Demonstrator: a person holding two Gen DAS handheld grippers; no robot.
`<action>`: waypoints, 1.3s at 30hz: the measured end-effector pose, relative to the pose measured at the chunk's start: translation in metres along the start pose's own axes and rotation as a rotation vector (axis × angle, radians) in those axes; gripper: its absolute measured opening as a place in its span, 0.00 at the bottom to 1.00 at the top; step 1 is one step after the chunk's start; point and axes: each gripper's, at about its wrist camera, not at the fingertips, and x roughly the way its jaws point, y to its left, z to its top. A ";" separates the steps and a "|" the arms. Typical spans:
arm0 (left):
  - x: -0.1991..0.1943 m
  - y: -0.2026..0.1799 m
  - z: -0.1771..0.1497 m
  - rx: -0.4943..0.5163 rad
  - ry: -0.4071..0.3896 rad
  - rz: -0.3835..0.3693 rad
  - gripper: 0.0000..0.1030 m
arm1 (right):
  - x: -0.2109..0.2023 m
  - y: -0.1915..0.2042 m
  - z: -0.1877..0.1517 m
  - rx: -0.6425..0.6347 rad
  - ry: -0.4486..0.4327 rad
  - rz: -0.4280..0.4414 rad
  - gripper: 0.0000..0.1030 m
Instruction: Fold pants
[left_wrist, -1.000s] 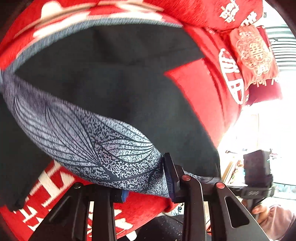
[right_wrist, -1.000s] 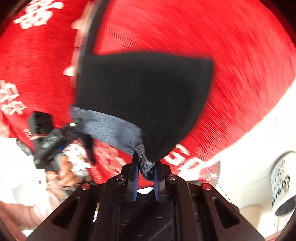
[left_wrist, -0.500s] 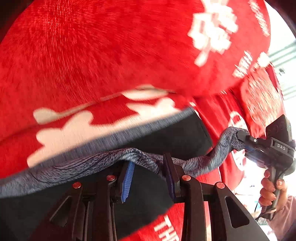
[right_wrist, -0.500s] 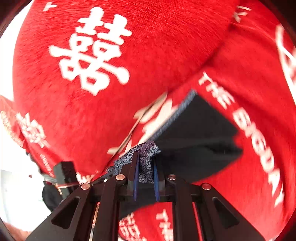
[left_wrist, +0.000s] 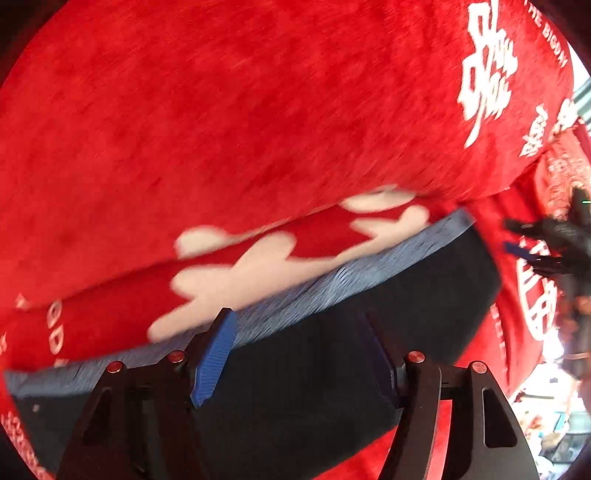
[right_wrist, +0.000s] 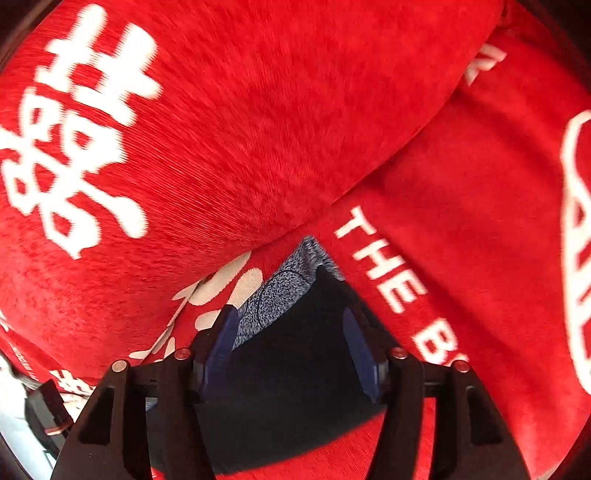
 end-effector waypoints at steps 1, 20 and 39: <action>0.000 0.005 -0.011 -0.014 0.019 0.022 0.66 | -0.006 -0.001 -0.006 0.007 -0.002 0.000 0.62; -0.050 0.163 -0.179 -0.224 0.107 0.116 0.66 | 0.064 0.182 -0.224 -0.521 0.306 -0.044 0.77; -0.090 0.434 -0.279 -0.432 0.007 0.010 0.67 | 0.281 0.560 -0.422 -1.238 0.643 0.139 0.77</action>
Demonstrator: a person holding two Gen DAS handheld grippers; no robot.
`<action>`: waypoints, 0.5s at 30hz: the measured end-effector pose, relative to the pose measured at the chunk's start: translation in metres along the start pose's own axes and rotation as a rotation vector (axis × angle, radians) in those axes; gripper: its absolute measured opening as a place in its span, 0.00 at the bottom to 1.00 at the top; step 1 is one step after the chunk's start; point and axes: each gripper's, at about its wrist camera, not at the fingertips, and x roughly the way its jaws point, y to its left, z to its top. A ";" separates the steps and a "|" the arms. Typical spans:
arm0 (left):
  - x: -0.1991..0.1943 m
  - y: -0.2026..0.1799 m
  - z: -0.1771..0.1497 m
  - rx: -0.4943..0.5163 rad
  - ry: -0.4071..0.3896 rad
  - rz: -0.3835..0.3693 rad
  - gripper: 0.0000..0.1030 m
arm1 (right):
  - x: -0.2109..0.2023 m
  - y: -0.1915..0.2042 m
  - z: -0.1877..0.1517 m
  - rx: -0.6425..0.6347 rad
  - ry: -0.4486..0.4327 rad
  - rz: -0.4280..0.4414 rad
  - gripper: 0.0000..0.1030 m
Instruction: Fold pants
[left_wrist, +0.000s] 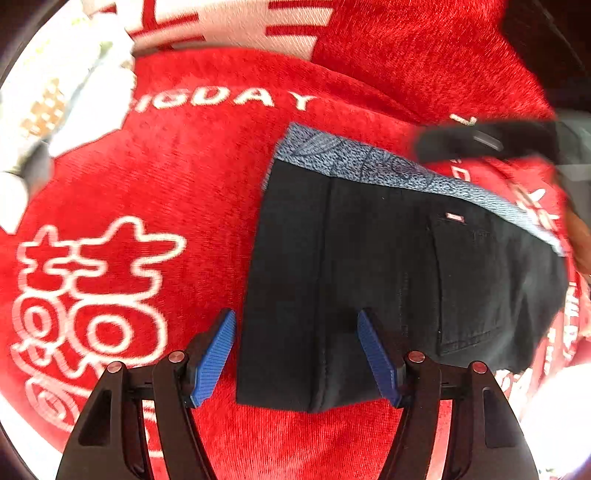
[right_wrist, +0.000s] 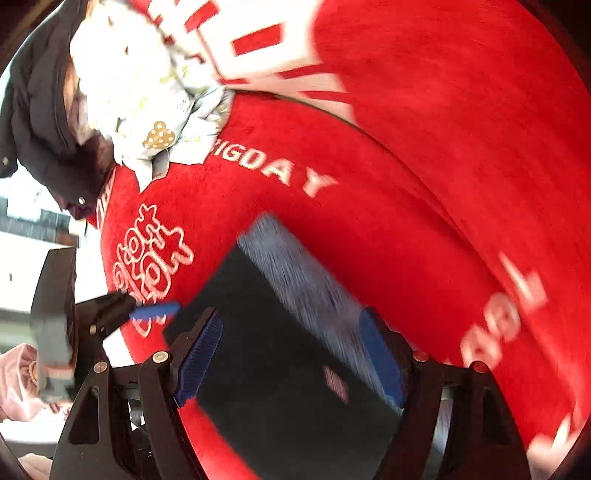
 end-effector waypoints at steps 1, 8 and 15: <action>0.001 0.004 -0.001 -0.001 0.000 -0.029 0.66 | 0.012 0.003 0.012 -0.023 0.025 -0.004 0.77; 0.003 0.023 -0.001 0.003 -0.029 -0.153 0.66 | 0.068 0.013 0.041 -0.093 0.204 -0.051 0.35; -0.021 0.038 -0.018 -0.006 -0.049 -0.170 0.57 | 0.036 0.028 0.037 -0.133 0.190 0.039 0.09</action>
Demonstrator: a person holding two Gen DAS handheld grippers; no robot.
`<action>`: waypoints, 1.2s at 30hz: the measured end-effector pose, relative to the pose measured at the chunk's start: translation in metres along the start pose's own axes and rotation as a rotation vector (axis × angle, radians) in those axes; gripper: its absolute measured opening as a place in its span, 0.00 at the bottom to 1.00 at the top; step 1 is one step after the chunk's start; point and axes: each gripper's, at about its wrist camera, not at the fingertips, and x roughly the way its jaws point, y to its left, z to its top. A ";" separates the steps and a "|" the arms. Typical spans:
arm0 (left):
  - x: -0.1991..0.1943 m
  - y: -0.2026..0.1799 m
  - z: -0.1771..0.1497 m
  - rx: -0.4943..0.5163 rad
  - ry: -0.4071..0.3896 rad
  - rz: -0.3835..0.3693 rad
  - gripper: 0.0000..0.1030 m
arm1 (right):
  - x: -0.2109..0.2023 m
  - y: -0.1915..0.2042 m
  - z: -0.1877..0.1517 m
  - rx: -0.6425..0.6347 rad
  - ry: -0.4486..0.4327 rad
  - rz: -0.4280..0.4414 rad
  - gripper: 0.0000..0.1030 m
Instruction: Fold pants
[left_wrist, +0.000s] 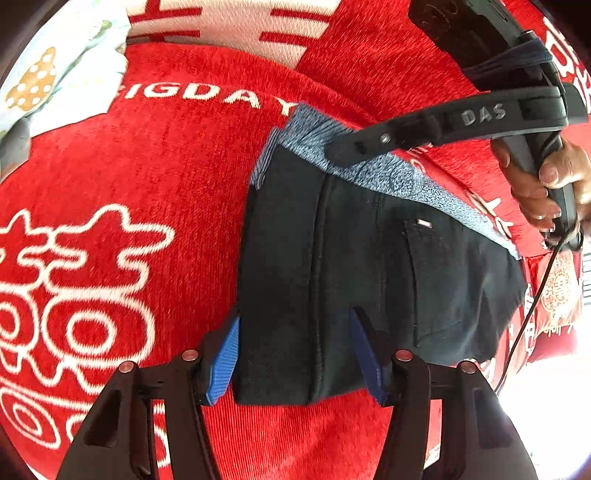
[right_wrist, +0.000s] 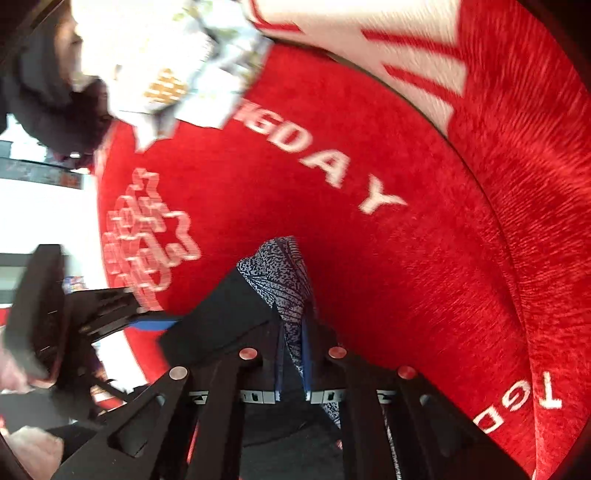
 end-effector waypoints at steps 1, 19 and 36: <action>-0.007 0.004 -0.003 0.002 -0.004 0.003 0.57 | -0.004 0.001 0.000 -0.003 0.001 0.019 0.09; -0.026 -0.023 0.029 0.008 -0.081 0.192 0.58 | -0.004 -0.024 -0.013 0.252 -0.171 -0.098 0.24; 0.041 -0.077 0.076 0.071 -0.038 0.382 0.66 | -0.081 -0.151 -0.254 0.937 -0.424 -0.217 0.28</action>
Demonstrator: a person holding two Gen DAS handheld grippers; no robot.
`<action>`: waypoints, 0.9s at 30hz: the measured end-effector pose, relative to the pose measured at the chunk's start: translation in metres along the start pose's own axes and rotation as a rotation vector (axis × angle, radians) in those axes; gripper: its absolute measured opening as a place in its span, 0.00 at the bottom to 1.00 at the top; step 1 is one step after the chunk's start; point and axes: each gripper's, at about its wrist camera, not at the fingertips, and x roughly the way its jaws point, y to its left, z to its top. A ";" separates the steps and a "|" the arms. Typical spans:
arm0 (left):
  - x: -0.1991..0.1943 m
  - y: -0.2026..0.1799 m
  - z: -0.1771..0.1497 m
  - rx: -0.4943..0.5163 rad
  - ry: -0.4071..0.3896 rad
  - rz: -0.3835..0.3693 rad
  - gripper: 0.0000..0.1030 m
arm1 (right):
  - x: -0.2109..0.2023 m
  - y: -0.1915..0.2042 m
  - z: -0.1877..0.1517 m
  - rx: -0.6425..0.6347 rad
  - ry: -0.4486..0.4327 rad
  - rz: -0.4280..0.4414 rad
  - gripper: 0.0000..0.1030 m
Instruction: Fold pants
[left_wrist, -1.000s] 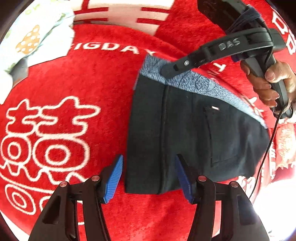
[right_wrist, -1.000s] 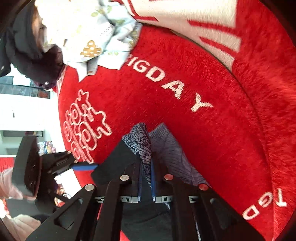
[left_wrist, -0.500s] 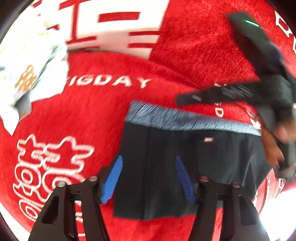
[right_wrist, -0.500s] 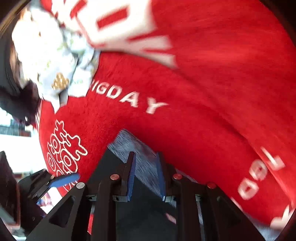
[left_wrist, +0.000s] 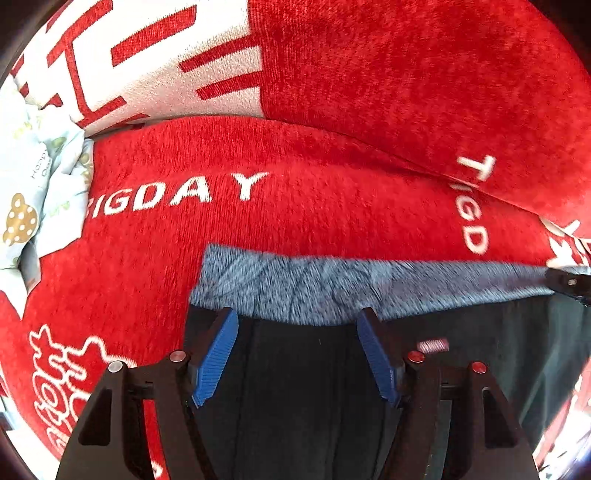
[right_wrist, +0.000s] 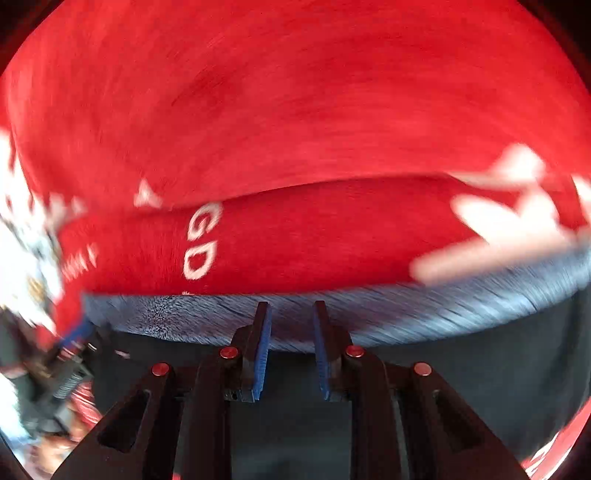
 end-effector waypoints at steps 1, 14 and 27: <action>-0.009 -0.003 -0.003 0.010 -0.004 -0.008 0.66 | -0.014 -0.013 -0.007 0.028 -0.014 0.037 0.41; -0.020 -0.091 -0.061 0.088 0.065 -0.097 0.72 | -0.044 -0.137 -0.145 0.445 0.070 0.385 0.54; -0.006 -0.098 -0.059 0.132 0.068 -0.087 0.72 | -0.045 -0.123 -0.150 0.321 0.034 0.263 0.07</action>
